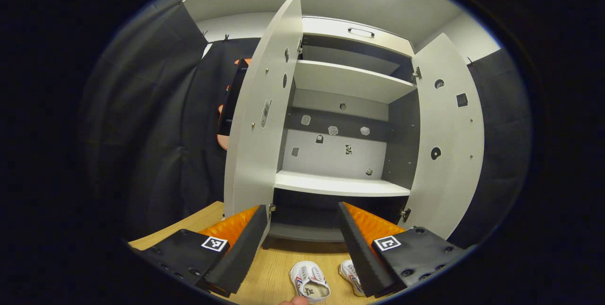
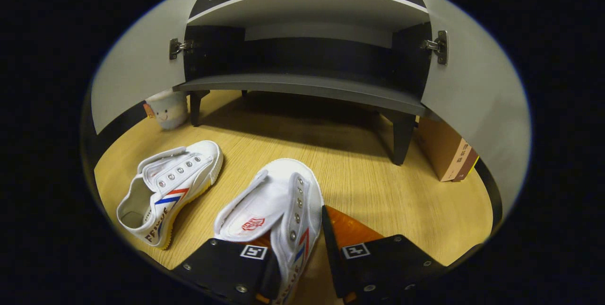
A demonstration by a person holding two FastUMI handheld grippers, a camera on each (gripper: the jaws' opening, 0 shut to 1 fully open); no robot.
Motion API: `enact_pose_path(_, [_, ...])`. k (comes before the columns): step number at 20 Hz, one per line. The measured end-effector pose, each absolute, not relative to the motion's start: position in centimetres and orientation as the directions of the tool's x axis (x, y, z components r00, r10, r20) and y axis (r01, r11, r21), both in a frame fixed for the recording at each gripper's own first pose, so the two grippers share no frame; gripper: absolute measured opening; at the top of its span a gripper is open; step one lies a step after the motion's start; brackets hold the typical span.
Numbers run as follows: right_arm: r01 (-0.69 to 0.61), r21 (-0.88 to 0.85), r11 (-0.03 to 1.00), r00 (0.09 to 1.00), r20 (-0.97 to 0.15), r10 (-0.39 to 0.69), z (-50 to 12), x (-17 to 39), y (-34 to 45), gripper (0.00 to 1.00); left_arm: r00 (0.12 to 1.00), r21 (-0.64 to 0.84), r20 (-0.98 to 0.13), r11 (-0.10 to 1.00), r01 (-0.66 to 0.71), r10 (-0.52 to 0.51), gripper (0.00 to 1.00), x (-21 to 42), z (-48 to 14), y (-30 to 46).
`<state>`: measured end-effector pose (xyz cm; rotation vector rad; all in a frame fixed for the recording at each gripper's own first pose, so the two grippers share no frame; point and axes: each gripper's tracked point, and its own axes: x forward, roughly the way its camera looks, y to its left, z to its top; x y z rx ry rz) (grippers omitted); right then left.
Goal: Grab one shoe with the right hand and put it into the shoe cabinet, grab the other shoe with the left hand and put it into the shoe cabinet; then close the right door with the right hand and the left door with the left hand.
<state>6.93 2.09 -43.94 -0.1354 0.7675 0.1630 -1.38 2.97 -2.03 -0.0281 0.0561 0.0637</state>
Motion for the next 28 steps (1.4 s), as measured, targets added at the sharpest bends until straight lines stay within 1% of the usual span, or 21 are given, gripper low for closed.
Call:
enact_pose_path(1, [-0.181,-0.061,0.982,0.705,-0.704,0.086,-44.2,7.0,1.7,0.36,0.996,-0.026,-0.059,0.998,-0.065,0.063,0.97,-1.4,-2.1,2.9])
enact_pose_path(2, [-0.157,-0.067,0.985,0.704,-0.707,0.064,-44.1,7.1,1.1,0.31,0.996,-0.026,-0.061,0.998,-0.065,0.063,0.96,-1.5,-2.2,2.9])
enact_pose_path(3, [-0.137,-0.077,0.988,0.703,-0.709,0.043,-44.3,7.2,0.4,0.17,0.996,-0.025,-0.061,0.998,-0.063,0.061,0.97,-1.6,-2.1,2.9])
enact_pose_path(4, [-0.128,-0.057,0.99,0.704,-0.708,0.051,-44.2,7.2,0.5,0.08,0.996,-0.023,-0.06,0.998,-0.06,0.059,0.96,-1.6,-2.1,2.8])
enact_pose_path(5, [-0.125,-0.049,0.991,0.702,-0.71,0.054,-44.2,7.3,0.6,0.02,0.997,-0.021,-0.057,0.998,-0.059,0.057,0.96,-1.5,-2.0,2.7])
enact_pose_path(8, [-0.108,-0.048,0.993,0.702,-0.711,0.041,-43.2,6.6,0.4,0.02,0.997,-0.017,-0.05,0.998,-0.057,0.056,0.96,-1.6,-1.9,2.6])
enact_pose_path(11, [-0.071,-0.036,0.997,0.749,-0.662,0.029,-39.6,5.9,0.5,0.02,0.997,-0.025,-0.054,0.999,-0.048,0.046,0.96,-1.5,-2.2,2.3])
enact_pose_path(15, [0.013,0.019,1.0,0.814,-0.581,0.0,-32.0,4.6,1.1,0.02,0.998,-0.025,-0.055,0.999,-0.036,0.034,0.96,-1.1,-2.5,2.0])
enact_pose_path(19, [0.014,0.074,0.997,0.884,-0.467,0.022,-22.1,4.6,2.5,0.01,0.998,-0.032,-0.06,0.999,-0.011,0.009,0.96,-0.6,-2.9,1.6])
enact_pose_path(22, [-0.015,0.04,0.999,0.937,-0.348,0.028,-13.3,6.7,3.3,0.01,0.998,-0.049,-0.058,0.999,0.008,-0.01,0.96,-0.5,-3.0,1.2])
enact_pose_path(25, [-0.016,0.07,0.997,0.952,-0.303,0.037,-8.0,10.7,3.9,0.01,0.999,-0.055,-0.05,0.998,0.019,-0.021,0.96,-0.5,-3.0,1.0])
enact_pose_path(26, [0.0,0.069,0.998,0.956,-0.292,0.02,-6.5,12.2,3.6,0.01,0.999,-0.054,-0.044,0.998,0.018,-0.021,0.99,-0.6,-2.7,1.0])
enact_pose_path(28, [0.049,0.042,0.998,0.965,-0.259,-0.036,-3.9,15.9,2.5,0.01,0.999,-0.048,-0.037,0.999,0.016,-0.018,0.99,-0.6,-2.5,1.2])
